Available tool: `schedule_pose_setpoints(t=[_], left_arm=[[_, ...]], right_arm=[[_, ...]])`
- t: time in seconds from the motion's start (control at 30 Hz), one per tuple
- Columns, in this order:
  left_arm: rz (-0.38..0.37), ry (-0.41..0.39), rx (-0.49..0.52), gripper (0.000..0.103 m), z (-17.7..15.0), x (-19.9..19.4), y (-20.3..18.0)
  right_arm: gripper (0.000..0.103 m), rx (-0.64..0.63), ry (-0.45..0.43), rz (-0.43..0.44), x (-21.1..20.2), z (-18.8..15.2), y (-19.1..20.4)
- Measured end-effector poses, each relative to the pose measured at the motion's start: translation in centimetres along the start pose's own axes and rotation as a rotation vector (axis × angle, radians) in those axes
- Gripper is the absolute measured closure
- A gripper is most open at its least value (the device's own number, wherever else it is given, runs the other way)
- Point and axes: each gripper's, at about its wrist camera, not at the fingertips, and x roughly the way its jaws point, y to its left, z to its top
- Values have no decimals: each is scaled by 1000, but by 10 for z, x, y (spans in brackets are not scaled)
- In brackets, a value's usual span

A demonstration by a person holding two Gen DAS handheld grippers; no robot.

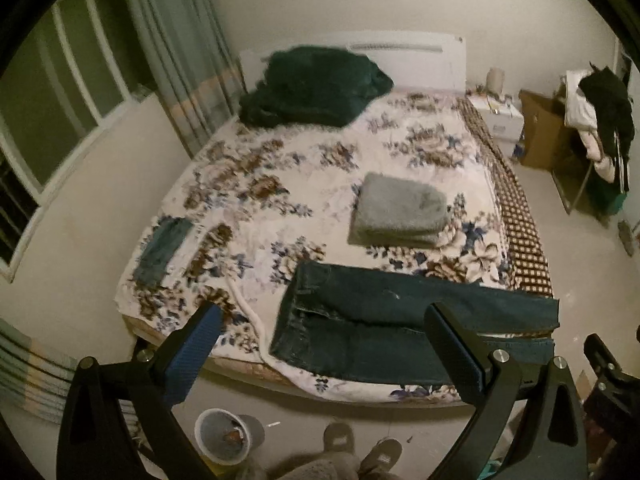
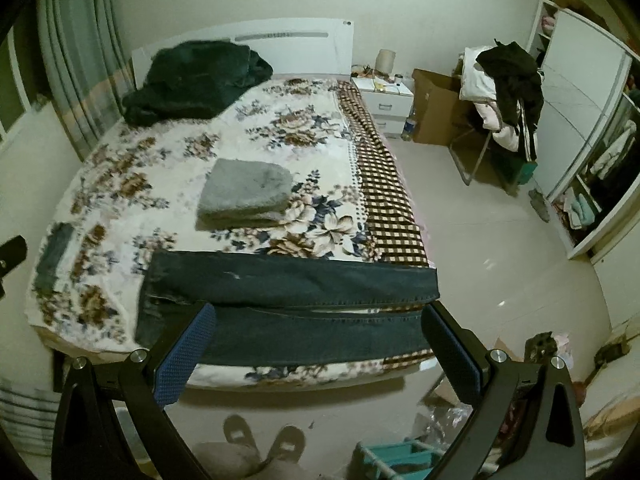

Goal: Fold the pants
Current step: 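Lower both grippers onto the jeans waistband and grasp it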

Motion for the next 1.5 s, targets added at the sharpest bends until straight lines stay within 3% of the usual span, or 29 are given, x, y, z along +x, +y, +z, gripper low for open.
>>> schedule_pose_setpoints(t=[0.23, 0.5, 0.7, 0.83, 0.93, 1.03, 1.07, 1.1, 1.13, 1.17, 1.2, 1.27, 1.3, 1.37, 1.5], left_arm=[[3, 115, 72, 0, 24, 116, -31], [18, 241, 226, 0, 42, 285, -71], [18, 327, 448, 0, 24, 430, -133], [-34, 385, 618, 0, -1, 513, -178], [-99, 449, 719, 0, -21, 553, -198], [-155, 488, 777, 0, -36, 574, -208], [-172, 487, 787, 1, -40, 578, -209], [-192, 485, 790, 3, -42, 579, -208], [-231, 493, 785, 13, -43, 580, -206], [-274, 509, 769, 30, -43, 579, -204], [-322, 525, 749, 40, -42, 577, -201], [-412, 544, 733, 81, -39, 569, -197], [-416, 539, 736, 91, -38, 565, -196], [-419, 521, 747, 97, -38, 555, -195], [-392, 432, 707, 99, -38, 522, -189]], right_arm=[[0, -20, 117, -24, 149, 24, 5], [0, -25, 301, -58, 363, 55, 28], [0, -156, 433, -76, 538, 48, 63], [0, -296, 534, -71, 622, 23, 86], [0, -415, 587, -67, 660, 8, 94], [8, -495, 624, -16, 689, 0, 101], [16, -503, 639, 20, 696, -2, 101], [26, -502, 650, 48, 700, -3, 101], [31, -495, 651, 77, 703, -3, 100], [43, -483, 643, 104, 703, -3, 99], [56, -474, 638, 127, 702, -4, 98], [76, -449, 618, 157, 695, -4, 96], [79, -438, 605, 160, 691, -6, 95], [86, -405, 577, 170, 681, -9, 87], [89, -355, 510, 187, 657, -12, 72]])
